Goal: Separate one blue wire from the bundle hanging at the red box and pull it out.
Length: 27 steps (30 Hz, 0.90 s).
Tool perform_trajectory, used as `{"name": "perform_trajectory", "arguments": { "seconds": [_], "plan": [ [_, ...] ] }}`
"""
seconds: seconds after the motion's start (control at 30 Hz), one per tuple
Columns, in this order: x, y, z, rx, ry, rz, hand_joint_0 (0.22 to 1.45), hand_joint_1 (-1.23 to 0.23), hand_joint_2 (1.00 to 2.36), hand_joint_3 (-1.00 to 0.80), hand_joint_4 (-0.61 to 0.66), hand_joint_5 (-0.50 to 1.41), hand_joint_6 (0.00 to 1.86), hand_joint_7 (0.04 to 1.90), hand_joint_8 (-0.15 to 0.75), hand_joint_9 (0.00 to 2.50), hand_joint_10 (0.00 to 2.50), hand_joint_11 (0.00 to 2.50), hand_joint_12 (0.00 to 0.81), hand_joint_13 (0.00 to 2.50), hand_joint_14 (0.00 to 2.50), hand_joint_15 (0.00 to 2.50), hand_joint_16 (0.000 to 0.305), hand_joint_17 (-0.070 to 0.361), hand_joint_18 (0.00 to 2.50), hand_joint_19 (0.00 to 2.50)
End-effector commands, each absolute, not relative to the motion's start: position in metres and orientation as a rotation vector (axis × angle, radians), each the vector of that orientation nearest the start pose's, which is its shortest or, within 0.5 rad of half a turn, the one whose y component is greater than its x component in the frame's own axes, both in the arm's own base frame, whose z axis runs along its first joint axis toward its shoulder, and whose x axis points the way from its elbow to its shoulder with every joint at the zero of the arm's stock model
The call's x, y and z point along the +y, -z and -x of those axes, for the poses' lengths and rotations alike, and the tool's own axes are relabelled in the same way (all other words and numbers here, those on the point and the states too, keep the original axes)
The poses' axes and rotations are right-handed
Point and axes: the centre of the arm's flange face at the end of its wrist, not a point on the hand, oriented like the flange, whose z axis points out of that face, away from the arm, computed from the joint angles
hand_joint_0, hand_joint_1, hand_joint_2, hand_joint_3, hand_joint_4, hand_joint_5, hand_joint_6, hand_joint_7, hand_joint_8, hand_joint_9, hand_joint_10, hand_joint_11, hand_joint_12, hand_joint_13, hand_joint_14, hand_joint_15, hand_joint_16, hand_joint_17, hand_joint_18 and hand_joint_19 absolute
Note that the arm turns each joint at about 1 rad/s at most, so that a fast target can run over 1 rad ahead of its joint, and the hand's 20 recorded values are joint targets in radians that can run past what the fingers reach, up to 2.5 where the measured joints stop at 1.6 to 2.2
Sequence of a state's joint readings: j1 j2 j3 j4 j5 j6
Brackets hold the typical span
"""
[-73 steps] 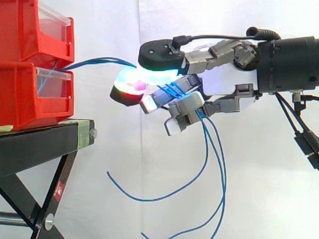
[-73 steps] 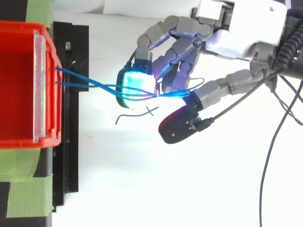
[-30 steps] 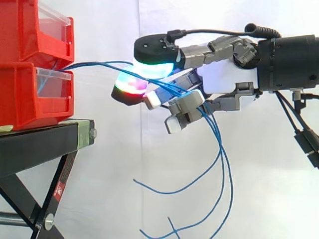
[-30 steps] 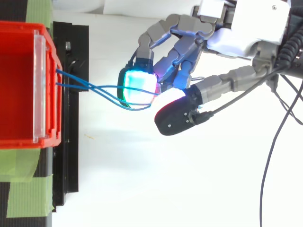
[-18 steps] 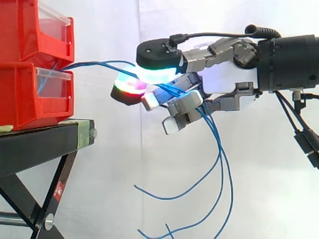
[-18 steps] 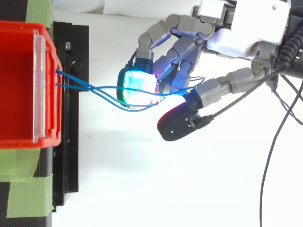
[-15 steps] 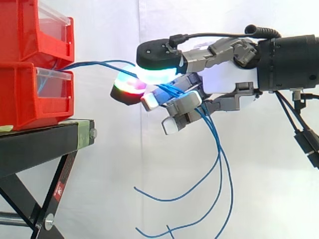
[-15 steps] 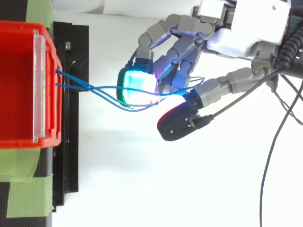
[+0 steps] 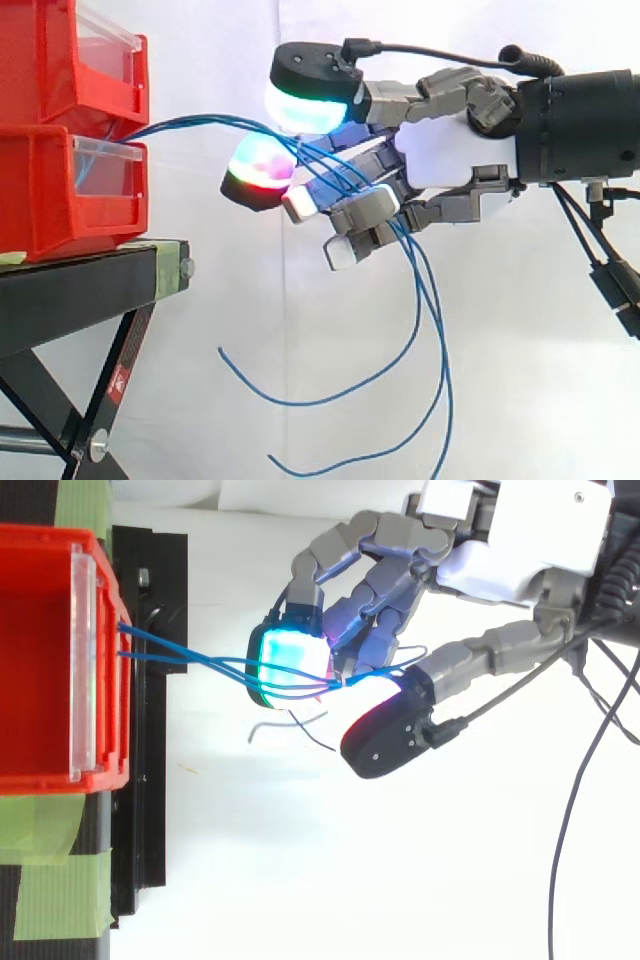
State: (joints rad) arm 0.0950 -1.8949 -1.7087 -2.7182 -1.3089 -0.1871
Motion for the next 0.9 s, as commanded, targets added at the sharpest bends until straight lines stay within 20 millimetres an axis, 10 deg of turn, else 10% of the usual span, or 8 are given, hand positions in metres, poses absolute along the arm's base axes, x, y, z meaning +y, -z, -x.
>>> {"name": "perform_trajectory", "arguments": {
  "seconds": [0.0, 0.87],
  "plan": [
    [-0.1044, -0.2874, -0.5909, 1.211, -0.922, -1.177, 0.54, -0.70, 1.00, -0.50, 0.23, -0.23, 0.88, 0.86, 0.368, 0.90, 0.02, 1.00, 0.404, 1.35, 0.01, 1.46, 0.062, 0.140, 0.88, 0.72],
    [-0.1025, -0.2875, -0.5914, 1.212, -0.925, -1.175, 0.63, -0.78, 1.02, -0.20, 0.16, -0.22, 0.90, 0.90, 0.359, 0.97, 0.02, 1.04, 0.378, 1.38, 0.01, 1.47, 0.058, 0.131, 0.91, 0.73]
  ]
}}
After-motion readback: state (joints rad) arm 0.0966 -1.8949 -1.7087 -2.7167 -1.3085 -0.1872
